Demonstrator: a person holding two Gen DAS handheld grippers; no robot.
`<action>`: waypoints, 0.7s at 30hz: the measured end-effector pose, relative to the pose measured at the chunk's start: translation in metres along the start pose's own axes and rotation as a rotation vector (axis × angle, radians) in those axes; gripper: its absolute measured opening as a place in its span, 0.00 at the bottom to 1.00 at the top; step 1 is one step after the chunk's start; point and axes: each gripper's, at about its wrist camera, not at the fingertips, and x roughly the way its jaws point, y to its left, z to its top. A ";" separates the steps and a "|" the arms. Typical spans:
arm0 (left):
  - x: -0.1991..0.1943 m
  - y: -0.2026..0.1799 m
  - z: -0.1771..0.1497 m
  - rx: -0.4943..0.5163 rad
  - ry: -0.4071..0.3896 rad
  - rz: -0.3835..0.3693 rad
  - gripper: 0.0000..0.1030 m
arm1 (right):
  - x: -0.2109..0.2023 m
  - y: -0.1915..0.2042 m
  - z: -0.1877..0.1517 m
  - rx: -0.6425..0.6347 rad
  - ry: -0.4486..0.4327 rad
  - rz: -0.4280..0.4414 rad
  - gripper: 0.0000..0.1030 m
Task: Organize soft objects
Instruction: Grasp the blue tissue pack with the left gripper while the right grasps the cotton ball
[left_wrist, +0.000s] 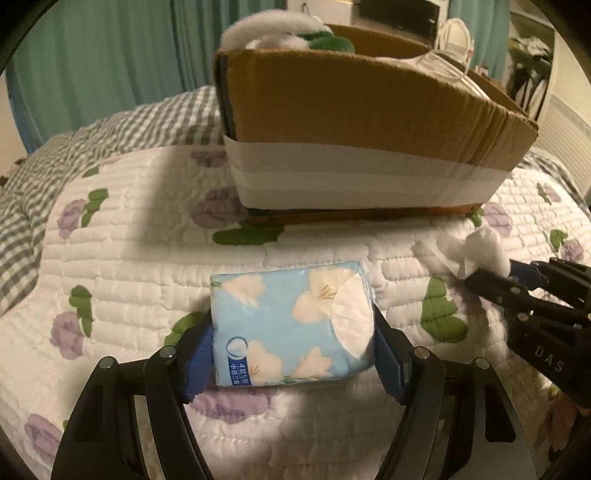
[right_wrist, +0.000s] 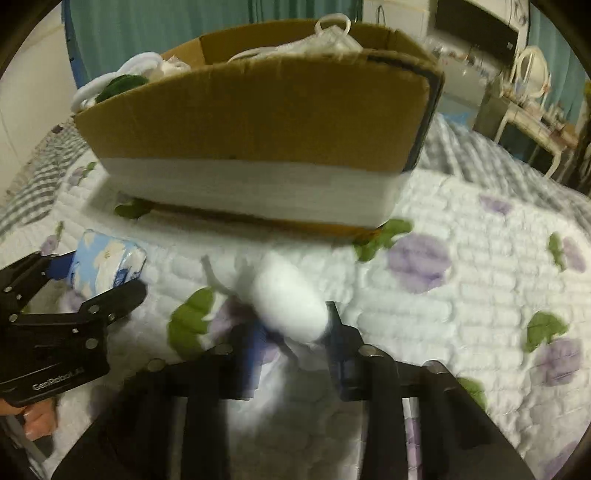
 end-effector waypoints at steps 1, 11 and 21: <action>-0.003 -0.001 0.000 -0.002 -0.004 0.001 0.70 | -0.002 0.002 0.000 -0.013 -0.006 -0.011 0.26; -0.056 0.002 0.003 -0.007 -0.109 0.011 0.70 | -0.056 0.019 0.000 -0.005 -0.132 -0.041 0.26; -0.129 0.010 0.008 -0.025 -0.255 0.022 0.70 | -0.131 0.044 -0.008 -0.021 -0.277 -0.083 0.26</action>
